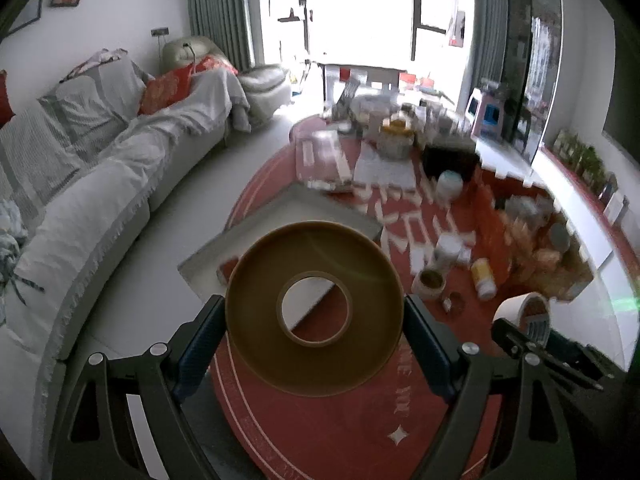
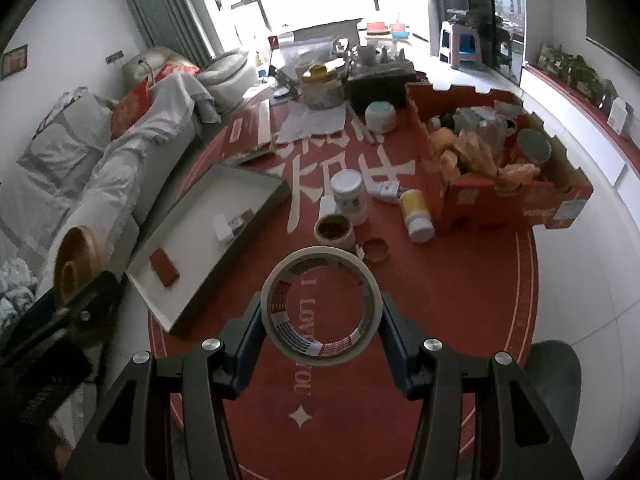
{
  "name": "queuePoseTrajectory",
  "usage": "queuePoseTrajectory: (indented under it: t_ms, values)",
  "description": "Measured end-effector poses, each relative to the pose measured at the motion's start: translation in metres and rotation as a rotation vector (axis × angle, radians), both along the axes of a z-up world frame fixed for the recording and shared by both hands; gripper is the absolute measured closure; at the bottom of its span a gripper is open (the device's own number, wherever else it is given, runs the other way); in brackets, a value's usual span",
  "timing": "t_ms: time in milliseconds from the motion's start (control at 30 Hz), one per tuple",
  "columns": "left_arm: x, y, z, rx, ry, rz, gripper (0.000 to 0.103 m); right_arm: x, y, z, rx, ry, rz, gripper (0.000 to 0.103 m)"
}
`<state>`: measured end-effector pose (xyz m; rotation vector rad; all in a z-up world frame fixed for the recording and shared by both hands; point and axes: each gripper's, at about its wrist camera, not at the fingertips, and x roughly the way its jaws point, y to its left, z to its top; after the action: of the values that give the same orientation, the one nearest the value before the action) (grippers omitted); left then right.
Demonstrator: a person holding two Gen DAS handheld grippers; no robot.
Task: Organize rigid objects
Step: 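Lift the ring core and white tape roll and carry both over the white tray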
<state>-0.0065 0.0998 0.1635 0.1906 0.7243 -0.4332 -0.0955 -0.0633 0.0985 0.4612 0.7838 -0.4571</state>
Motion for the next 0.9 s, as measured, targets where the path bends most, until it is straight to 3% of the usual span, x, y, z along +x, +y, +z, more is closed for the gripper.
queuePoseTrajectory:
  t_ms: [200,400,567,733,900]
  values:
    - [-0.005,-0.007,0.07,-0.117,-0.084,-0.026,0.015,0.003,-0.011,0.045,-0.037,-0.094,0.004,0.048]
    - [-0.006,-0.012,0.145,-0.264,-0.173,-0.079,0.015,0.011,-0.021,0.123,-0.134,-0.245,0.014,0.048]
    - [0.003,-0.006,0.192,-0.343,-0.256,-0.047,0.015,0.025,-0.029,0.192,-0.203,-0.362,0.018,0.048]
    - [0.033,0.008,0.203,-0.334,-0.286,0.029,0.014,0.054,-0.025,0.239,-0.244,-0.431,0.065,0.048]
    - [0.081,0.03,0.171,-0.283,-0.244,0.172,0.014,0.098,-0.007,0.238,-0.27,-0.394,0.135,0.048]
